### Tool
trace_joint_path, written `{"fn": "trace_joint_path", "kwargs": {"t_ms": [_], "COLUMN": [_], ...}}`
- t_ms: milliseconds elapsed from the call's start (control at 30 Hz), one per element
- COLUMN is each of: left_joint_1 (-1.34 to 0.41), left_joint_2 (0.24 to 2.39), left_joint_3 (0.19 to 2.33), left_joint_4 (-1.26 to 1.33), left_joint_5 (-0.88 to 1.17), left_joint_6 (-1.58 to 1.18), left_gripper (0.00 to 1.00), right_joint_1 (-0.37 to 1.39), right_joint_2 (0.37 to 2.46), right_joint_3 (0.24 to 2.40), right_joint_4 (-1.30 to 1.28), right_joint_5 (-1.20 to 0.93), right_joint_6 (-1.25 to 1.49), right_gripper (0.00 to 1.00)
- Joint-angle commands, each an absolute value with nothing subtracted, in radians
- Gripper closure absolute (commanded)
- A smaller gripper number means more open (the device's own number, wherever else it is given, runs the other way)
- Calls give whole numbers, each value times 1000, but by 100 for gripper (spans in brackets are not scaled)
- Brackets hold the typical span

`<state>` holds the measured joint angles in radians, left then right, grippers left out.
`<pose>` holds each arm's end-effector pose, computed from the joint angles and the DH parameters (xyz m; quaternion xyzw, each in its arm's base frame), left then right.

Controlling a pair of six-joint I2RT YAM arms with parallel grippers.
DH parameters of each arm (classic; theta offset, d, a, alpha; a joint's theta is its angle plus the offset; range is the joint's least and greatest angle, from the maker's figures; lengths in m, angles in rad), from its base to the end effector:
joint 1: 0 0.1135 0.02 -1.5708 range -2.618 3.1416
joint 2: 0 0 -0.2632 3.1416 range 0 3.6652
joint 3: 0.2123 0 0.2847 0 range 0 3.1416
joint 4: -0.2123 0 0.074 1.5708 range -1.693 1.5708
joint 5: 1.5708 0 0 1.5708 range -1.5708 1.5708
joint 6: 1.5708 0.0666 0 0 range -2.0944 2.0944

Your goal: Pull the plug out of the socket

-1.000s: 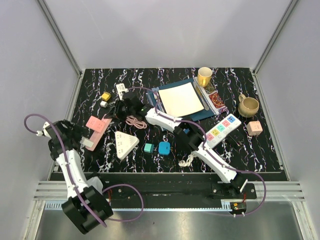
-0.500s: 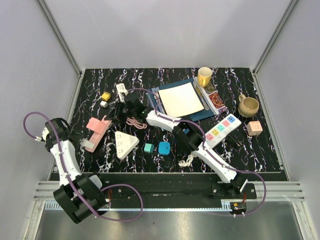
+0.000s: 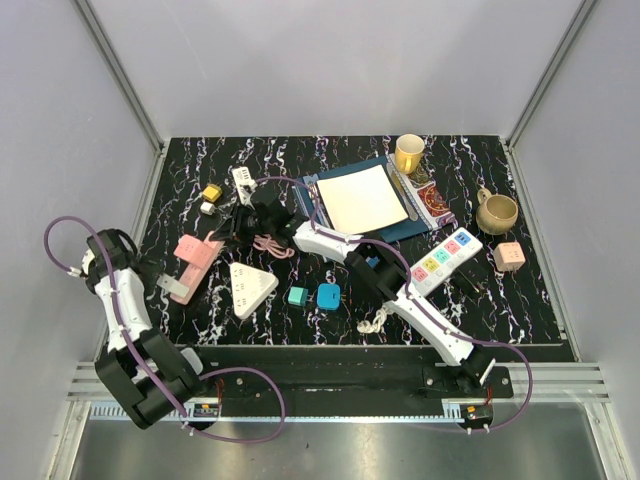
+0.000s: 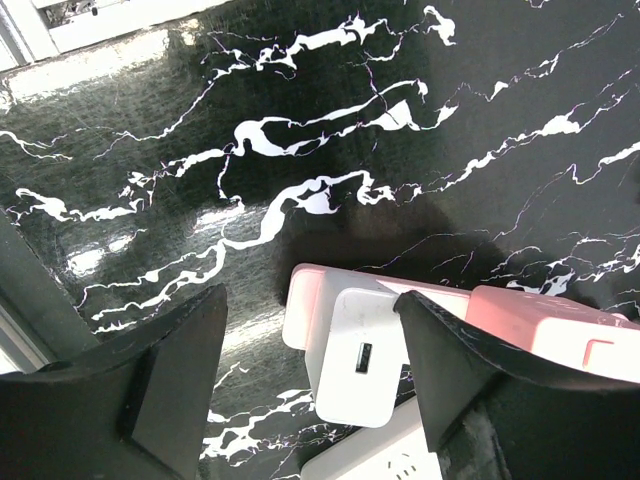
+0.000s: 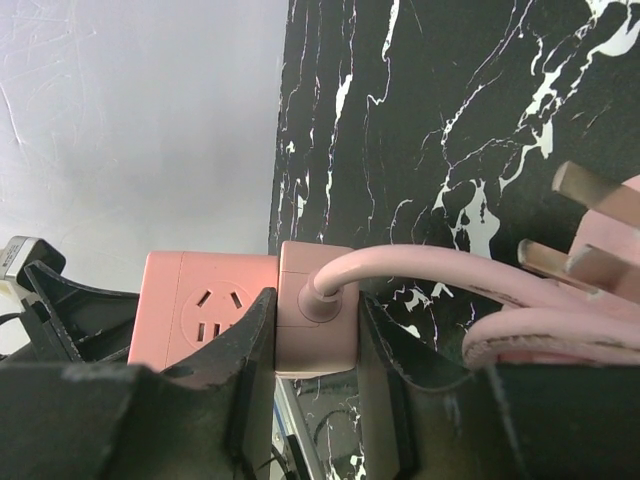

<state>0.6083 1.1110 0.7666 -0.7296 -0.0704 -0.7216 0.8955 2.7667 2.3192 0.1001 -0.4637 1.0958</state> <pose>0.2044 0.1481 0.1884 -0.6045 0.7570 0.0201 0.2472 0.3939 0.5395 0.0981 -0.0516 0.8060 0.5713 0.1462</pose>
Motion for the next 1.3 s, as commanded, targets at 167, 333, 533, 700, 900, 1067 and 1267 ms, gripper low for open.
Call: {"fn": "trace_joint_path", "kwargs": {"t_ms": [167,333,533,700,900,1067,1267], "left_joint_1": [529,459,459,460,459,459,459], "left_joint_2": [1051,1063,1109,1115,1129,1048,1012], "left_joint_3": [772,753,765,747,758,801,805], "left_joint_4": [-753,-756,-759,-732,-736,-732,-710], "left_joint_5": [-34,-107,-129,-146,-130,-144,-135], "left_joint_6": [-782,-813,-811,-815,-790,-753,-721], "left_gripper": [27,27,27,31,88,100,100], "right_joint_1": [897,896,897,897,899,902,907], "right_joint_2": [2726,2734,2714,2703,2706,2697,2701], "right_joint_3": [2281,2295,2269,2260,2249,2158,2125], "right_joint_4": [92,92,100,101,106,118,117], "right_joint_5": [-453,-453,-451,-451,-451,-414,-393], "right_joint_6": [960,965,962,954,943,902,882], "right_gripper": [100,100,100,100,100,100,100]}}
